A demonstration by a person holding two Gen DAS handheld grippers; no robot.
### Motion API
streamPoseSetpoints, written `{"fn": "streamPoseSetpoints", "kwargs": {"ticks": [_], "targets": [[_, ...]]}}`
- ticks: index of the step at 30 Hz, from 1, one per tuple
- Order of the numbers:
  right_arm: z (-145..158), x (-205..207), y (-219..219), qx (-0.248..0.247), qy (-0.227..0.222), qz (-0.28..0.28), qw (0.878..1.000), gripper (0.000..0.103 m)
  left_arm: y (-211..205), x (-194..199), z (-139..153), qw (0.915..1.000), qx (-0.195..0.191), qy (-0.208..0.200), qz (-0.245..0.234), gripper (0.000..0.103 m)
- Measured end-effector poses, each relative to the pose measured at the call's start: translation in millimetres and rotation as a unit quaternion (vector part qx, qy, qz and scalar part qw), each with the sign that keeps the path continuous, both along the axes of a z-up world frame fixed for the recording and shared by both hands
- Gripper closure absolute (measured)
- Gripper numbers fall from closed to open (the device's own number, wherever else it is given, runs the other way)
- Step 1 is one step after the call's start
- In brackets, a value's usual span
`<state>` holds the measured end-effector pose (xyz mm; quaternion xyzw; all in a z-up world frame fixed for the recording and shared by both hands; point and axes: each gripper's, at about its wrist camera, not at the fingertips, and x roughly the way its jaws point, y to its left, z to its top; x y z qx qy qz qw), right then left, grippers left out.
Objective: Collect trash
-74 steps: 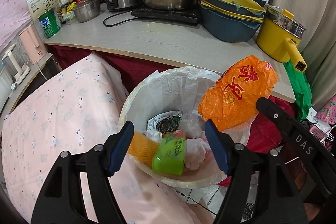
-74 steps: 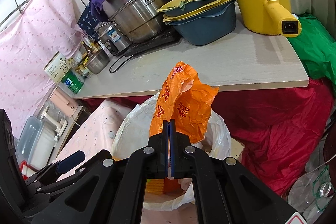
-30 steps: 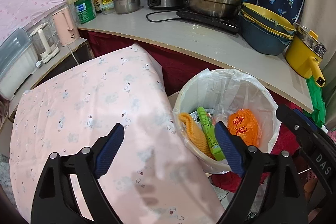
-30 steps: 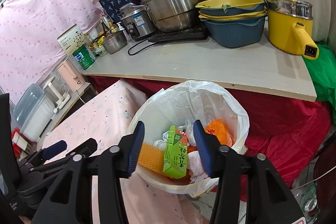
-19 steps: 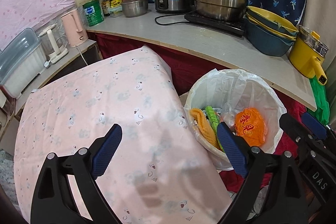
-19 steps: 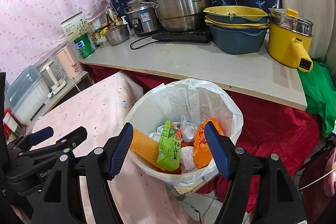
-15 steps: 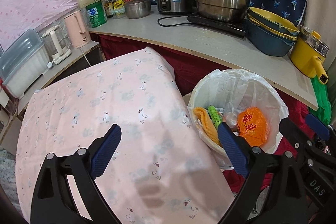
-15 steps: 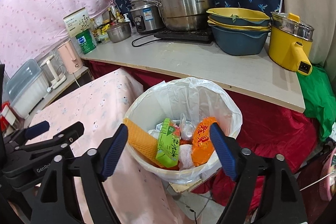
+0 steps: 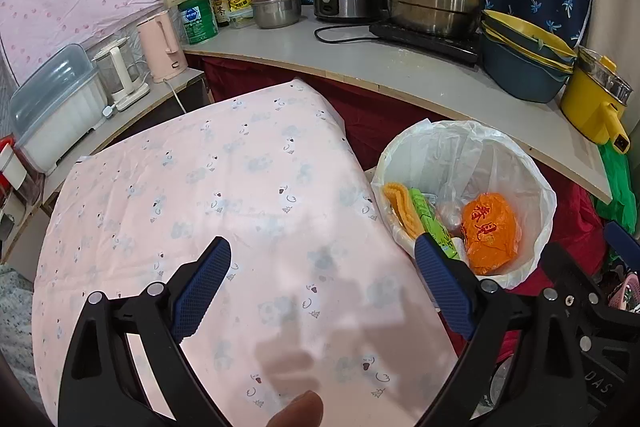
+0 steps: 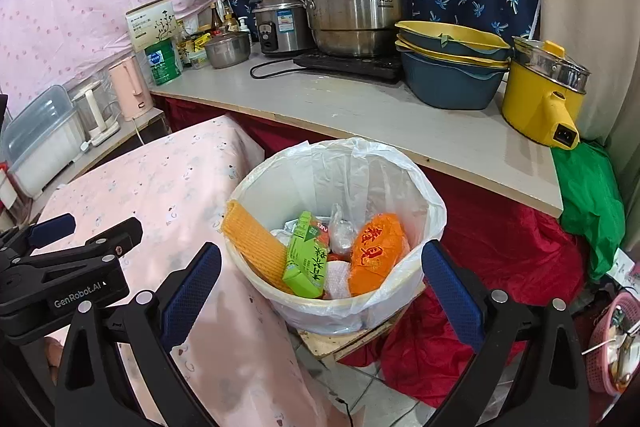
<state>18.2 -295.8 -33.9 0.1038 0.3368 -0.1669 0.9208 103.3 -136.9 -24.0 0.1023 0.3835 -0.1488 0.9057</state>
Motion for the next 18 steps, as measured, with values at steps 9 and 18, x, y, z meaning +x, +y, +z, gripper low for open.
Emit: {"fn": "streamPoseSetpoints", "kwargs": {"ticks": [9, 18], "targets": [[-3.6, -4.6, 1.0, -0.009, 0.011, 0.004, 1.000, 0.006, -0.3, -9.5, -4.6, 0.9999, 0.004, 0.000, -0.011, 0.014], [-9.4, -11.2, 6.2, -0.021, 0.022, 0.008, 1.000, 0.006, -1.5, -15.7, -9.5, 0.9997, 0.008, 0.006, -0.022, 0.014]]}}
